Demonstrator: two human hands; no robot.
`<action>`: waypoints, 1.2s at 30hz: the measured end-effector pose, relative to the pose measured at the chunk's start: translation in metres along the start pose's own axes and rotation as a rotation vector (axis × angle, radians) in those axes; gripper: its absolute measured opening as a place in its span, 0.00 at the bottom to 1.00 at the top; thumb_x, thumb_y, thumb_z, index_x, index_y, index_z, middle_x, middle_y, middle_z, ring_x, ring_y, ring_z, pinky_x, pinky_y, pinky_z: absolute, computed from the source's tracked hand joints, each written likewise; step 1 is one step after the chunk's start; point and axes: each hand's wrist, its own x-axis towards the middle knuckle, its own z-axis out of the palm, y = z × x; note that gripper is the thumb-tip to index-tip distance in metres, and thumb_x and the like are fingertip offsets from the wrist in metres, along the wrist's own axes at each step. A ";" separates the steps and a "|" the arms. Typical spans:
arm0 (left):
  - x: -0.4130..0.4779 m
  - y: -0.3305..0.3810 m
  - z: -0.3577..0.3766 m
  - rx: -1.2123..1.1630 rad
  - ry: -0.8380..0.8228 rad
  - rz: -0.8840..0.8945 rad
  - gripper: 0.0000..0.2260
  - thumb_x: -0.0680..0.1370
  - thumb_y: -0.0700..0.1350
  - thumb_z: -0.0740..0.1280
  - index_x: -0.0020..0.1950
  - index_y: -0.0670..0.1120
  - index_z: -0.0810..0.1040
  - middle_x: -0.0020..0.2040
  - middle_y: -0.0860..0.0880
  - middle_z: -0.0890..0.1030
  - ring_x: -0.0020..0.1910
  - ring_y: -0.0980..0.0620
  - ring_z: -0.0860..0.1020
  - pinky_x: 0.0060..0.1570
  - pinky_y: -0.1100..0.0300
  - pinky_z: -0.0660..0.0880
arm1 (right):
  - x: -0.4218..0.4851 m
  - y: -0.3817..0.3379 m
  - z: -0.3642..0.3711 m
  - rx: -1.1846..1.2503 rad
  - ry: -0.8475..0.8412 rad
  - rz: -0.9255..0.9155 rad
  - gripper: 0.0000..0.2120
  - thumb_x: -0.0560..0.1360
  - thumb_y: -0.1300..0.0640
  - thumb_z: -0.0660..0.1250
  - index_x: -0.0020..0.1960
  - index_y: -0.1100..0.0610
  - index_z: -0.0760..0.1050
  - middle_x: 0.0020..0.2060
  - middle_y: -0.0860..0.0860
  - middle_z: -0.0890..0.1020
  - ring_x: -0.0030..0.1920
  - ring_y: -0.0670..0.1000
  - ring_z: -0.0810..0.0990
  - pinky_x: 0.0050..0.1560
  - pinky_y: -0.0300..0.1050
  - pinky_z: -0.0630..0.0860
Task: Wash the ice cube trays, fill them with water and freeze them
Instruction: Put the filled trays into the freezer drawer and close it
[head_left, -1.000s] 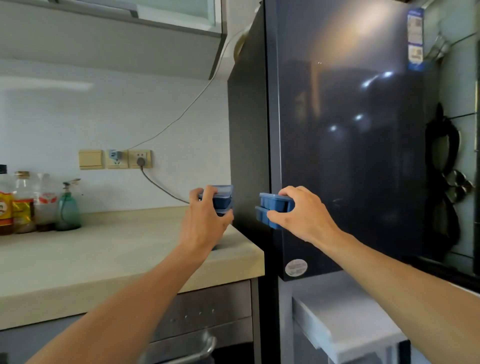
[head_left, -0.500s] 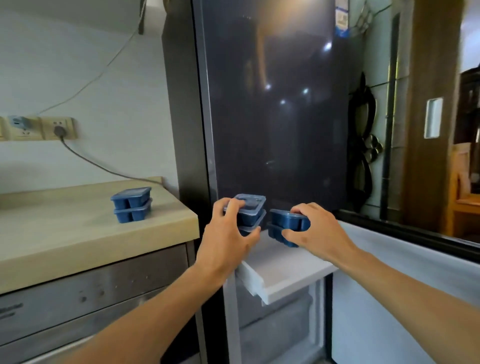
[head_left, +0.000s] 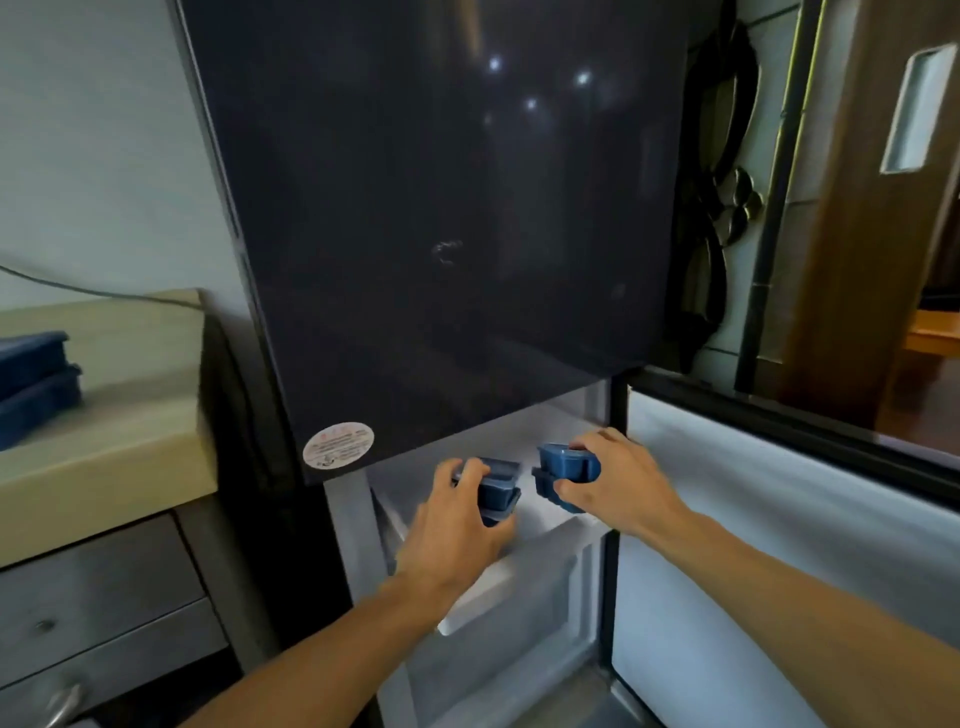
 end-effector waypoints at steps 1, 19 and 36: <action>0.009 -0.004 0.009 0.020 -0.021 -0.030 0.20 0.74 0.59 0.71 0.61 0.58 0.67 0.67 0.54 0.68 0.55 0.45 0.80 0.53 0.49 0.80 | 0.011 0.005 0.008 -0.029 -0.019 -0.009 0.19 0.69 0.42 0.75 0.56 0.46 0.75 0.51 0.44 0.75 0.45 0.47 0.75 0.38 0.33 0.67; 0.138 -0.010 0.106 0.191 -0.032 -0.128 0.35 0.77 0.55 0.72 0.77 0.44 0.62 0.72 0.42 0.71 0.68 0.44 0.75 0.66 0.53 0.73 | 0.137 0.059 0.077 -0.130 -0.236 -0.112 0.30 0.74 0.46 0.74 0.73 0.51 0.72 0.74 0.52 0.70 0.70 0.59 0.73 0.67 0.51 0.73; 0.141 0.011 0.117 0.021 -0.101 -0.326 0.35 0.74 0.58 0.74 0.73 0.42 0.65 0.66 0.39 0.72 0.63 0.39 0.75 0.60 0.50 0.75 | 0.124 0.067 0.063 -0.124 -0.146 0.016 0.22 0.78 0.53 0.69 0.70 0.58 0.74 0.64 0.58 0.76 0.62 0.62 0.76 0.61 0.55 0.77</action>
